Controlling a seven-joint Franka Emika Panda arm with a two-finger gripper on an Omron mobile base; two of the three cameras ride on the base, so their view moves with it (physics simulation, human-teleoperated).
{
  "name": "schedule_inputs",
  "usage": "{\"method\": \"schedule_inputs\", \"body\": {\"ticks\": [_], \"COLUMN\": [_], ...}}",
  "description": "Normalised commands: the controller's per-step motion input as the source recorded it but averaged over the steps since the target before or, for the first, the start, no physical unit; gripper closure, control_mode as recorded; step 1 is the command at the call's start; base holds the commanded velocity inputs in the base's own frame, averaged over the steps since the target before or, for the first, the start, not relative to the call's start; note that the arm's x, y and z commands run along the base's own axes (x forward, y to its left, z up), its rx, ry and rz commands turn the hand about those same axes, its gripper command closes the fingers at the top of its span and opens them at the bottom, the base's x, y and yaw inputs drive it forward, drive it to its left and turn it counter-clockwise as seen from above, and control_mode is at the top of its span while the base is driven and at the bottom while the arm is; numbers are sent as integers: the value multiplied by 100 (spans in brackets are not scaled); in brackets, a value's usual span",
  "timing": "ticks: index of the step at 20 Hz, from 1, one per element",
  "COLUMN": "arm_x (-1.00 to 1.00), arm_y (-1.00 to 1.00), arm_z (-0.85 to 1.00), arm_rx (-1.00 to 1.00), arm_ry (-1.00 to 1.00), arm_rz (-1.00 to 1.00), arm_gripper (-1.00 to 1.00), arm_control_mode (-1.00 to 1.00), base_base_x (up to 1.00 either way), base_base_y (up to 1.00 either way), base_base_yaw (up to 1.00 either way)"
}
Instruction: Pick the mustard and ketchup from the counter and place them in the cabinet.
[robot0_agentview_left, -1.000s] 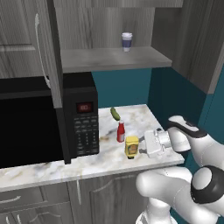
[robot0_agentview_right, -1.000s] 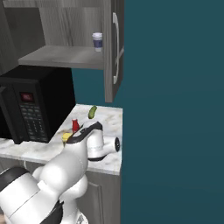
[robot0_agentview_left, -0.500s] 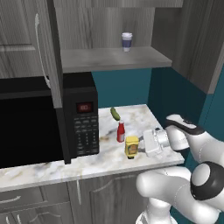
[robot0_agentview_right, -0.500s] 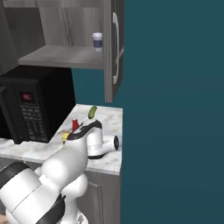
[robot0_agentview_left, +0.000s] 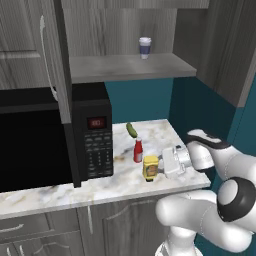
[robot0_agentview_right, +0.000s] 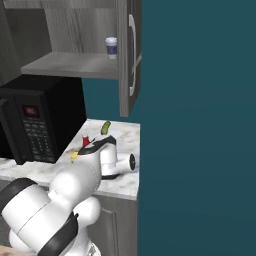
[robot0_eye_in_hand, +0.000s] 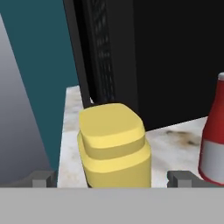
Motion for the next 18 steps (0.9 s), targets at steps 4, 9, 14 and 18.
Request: {"method": "schedule_inputs", "body": {"ticks": [4, 9, 14, 18], "arm_x": [6, 0, 0, -7], "arm_y": [7, 23, 18, 6], "arm_z": [-11, -15, -5, 12], "arm_rx": [-1, 0, 0, 3], "arm_ry": [3, 4, 2, -5], "arm_rz": [0, 0, 0, -4], "arm_gripper": [-100, -100, 100, 100], "arm_control_mode": [-100, -100, -100, -100], "base_base_x": [0, 0, 0, 0], "base_base_y": [0, 0, 0, 0], "base_base_yaw": [0, 0, 0, 0]}}
